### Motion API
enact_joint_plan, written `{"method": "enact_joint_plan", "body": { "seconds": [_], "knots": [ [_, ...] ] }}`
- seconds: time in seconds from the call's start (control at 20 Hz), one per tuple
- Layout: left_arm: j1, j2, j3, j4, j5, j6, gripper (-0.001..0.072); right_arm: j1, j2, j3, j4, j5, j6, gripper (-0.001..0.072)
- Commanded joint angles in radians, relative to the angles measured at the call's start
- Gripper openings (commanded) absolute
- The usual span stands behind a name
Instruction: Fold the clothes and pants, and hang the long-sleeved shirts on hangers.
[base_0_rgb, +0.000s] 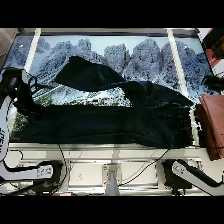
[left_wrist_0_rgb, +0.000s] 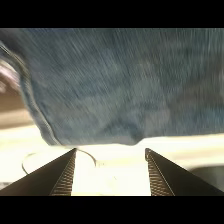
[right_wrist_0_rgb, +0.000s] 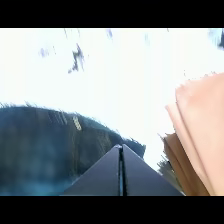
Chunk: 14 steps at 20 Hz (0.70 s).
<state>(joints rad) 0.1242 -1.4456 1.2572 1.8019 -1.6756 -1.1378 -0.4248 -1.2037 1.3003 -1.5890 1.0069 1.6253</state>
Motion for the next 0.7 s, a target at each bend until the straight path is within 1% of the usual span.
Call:
{"method": "enact_joint_plan", "body": {
  "seconds": [0.0, 0.1, 0.15, 0.2, 0.25, 0.3, 0.35, 0.4, 0.55, 0.65],
  "knots": [
    [-0.004, 0.006, 0.025, -0.007, 0.077, -0.009, 0.0470, -0.130, -0.154, 0.163, 0.231, 0.220, 0.010, 0.0048],
    [-0.004, 0.006, 0.025, -0.007, 0.101, -0.009, 0.0470, -0.266, -0.263, 0.172, 0.489, 0.528, -0.142, 0.0049],
    [-0.004, 0.006, 0.025, -0.007, 0.113, -0.009, 0.0470, -0.311, -0.306, 0.172, 0.544, 0.660, -0.220, 0.0049],
    [-0.004, 0.006, 0.025, -0.007, 0.124, -0.009, 0.0470, -0.343, -0.339, 0.171, 0.533, 0.745, -0.299, 0.0050],
    [-0.004, 0.006, 0.025, -0.007, 0.133, -0.009, 0.0470, -0.366, -0.358, 0.165, 0.478, 0.779, -0.344, 0.0051],
    [-0.004, 0.006, 0.025, -0.007, 0.142, -0.009, 0.0470, -0.387, -0.362, 0.145, 0.424, 0.769, -0.345, 0.0125],
    [-0.004, 0.006, 0.025, -0.007, 0.148, -0.009, 0.0470, -0.402, -0.361, 0.119, 0.395, 0.750, -0.353, 0.0348],
    [-0.004, 0.006, 0.025, -0.007, 0.150, -0.009, 0.0470, -0.416, -0.361, 0.090, 0.391, 0.745, -0.375, 0.0432],
    [-0.004, 0.006, 0.025, -0.007, 0.150, -0.011, 0.0470, -0.441, -0.361, -0.018, 0.393, 0.719, -0.457, 0.0459],
    [-0.005, 0.006, 0.025, -0.008, 0.150, -0.023, 0.0470, -0.442, -0.361, -0.106, 0.394, 0.684, -0.550, 0.0462]
  ]
}}
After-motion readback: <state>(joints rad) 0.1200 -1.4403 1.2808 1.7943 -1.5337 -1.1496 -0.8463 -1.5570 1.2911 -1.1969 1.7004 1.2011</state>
